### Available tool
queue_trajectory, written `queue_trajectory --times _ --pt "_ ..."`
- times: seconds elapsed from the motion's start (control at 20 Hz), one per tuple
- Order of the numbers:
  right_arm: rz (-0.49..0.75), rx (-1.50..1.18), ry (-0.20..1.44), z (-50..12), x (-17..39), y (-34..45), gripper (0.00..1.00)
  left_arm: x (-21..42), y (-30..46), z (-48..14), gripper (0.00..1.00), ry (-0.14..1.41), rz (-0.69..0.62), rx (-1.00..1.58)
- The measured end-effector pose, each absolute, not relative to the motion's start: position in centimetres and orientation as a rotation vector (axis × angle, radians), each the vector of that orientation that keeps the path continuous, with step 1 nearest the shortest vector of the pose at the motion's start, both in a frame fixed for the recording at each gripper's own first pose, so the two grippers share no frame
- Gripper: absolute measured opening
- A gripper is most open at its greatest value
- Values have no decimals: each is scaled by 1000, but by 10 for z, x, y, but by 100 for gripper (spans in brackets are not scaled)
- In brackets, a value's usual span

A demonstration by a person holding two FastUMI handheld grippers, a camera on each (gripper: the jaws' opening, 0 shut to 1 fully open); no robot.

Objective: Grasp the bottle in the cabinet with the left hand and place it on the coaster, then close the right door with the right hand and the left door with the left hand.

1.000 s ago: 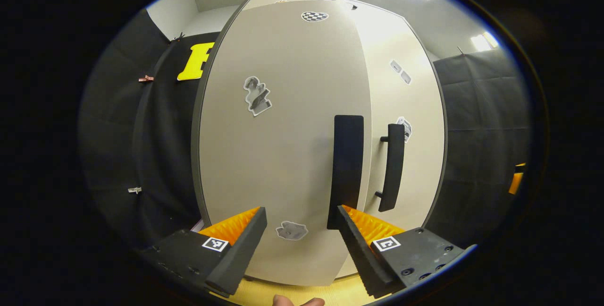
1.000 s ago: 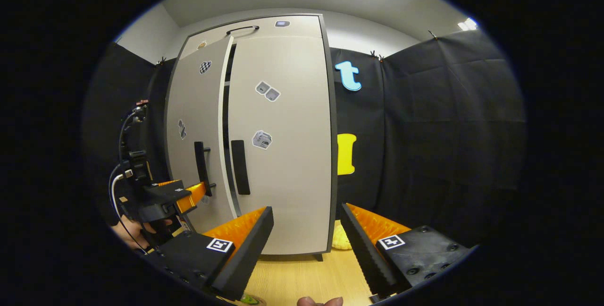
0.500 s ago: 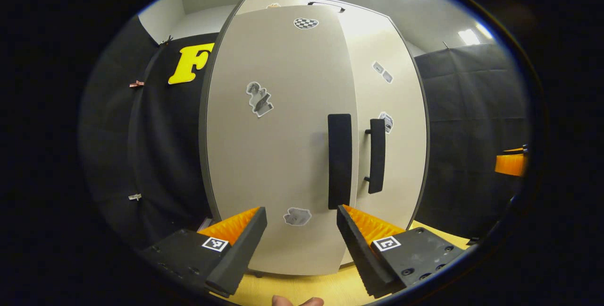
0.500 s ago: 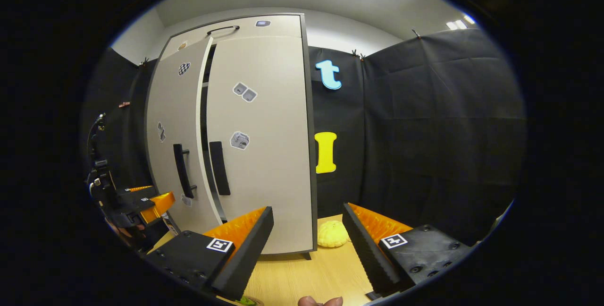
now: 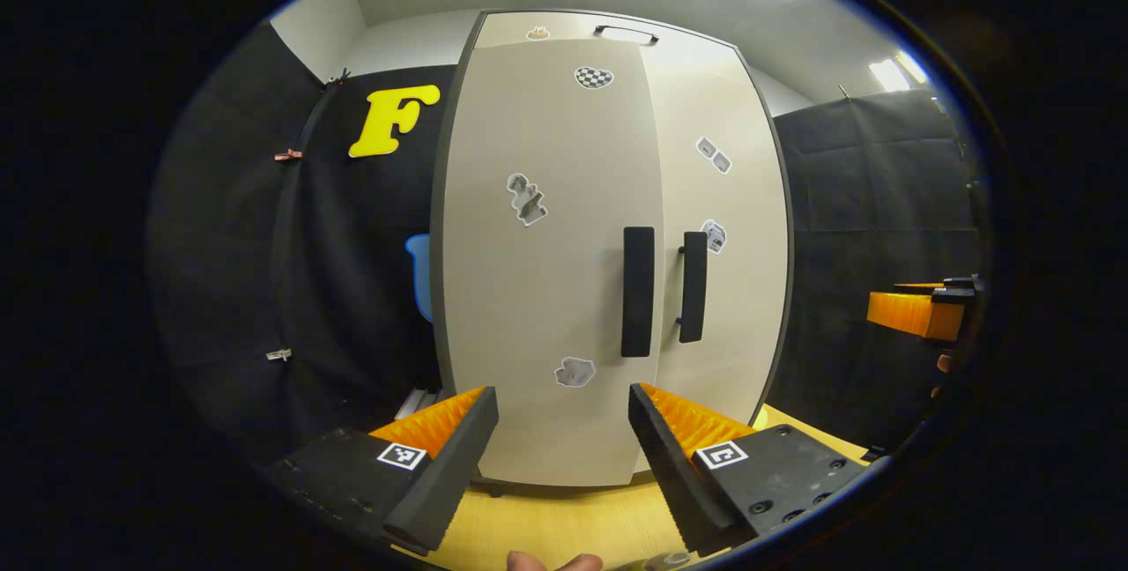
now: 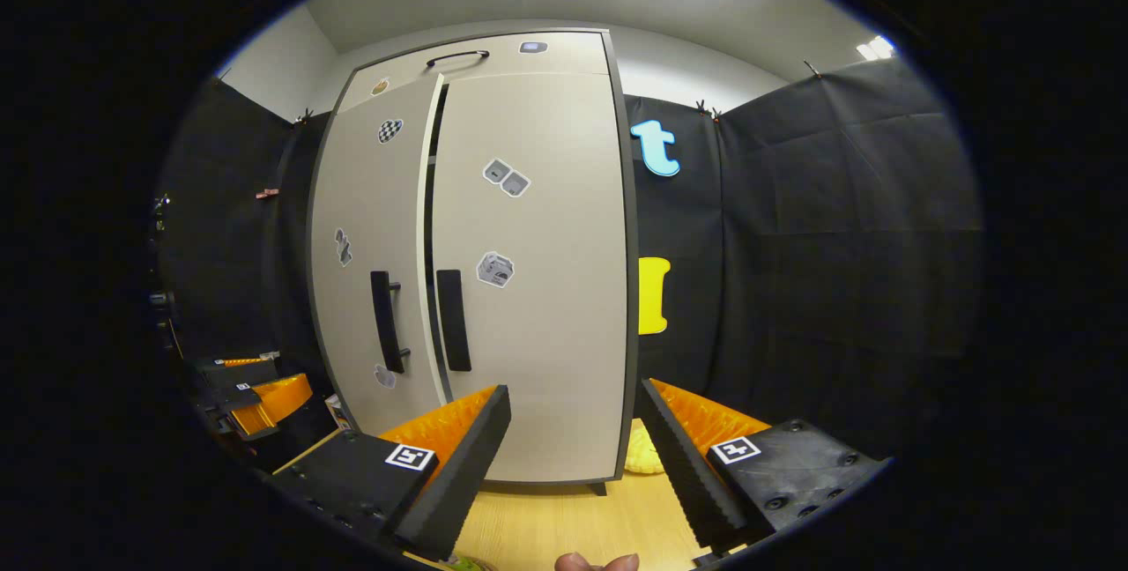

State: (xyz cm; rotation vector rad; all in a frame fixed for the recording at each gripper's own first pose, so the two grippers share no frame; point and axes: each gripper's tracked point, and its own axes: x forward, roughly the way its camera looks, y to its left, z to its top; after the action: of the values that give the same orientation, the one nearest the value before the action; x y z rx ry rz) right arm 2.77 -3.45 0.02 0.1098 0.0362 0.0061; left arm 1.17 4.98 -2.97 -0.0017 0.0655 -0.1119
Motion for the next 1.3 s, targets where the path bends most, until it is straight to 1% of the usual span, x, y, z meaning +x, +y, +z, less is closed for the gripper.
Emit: queue_trajectory --times 0.3,0.55,0.8,1.3 --pt "55 117 37 4 30 -27 97 -13 74 -26 96 78 -44 -30" --pt "83 101 52 2 27 -21 98 -26 80 -24 96 81 -12 -36" --pt "106 106 22 11 22 -15 98 -39 81 -17 95 64 11 -29" --pt "112 41 10 3 11 -15 98 -62 91 0 95 37 48 0"
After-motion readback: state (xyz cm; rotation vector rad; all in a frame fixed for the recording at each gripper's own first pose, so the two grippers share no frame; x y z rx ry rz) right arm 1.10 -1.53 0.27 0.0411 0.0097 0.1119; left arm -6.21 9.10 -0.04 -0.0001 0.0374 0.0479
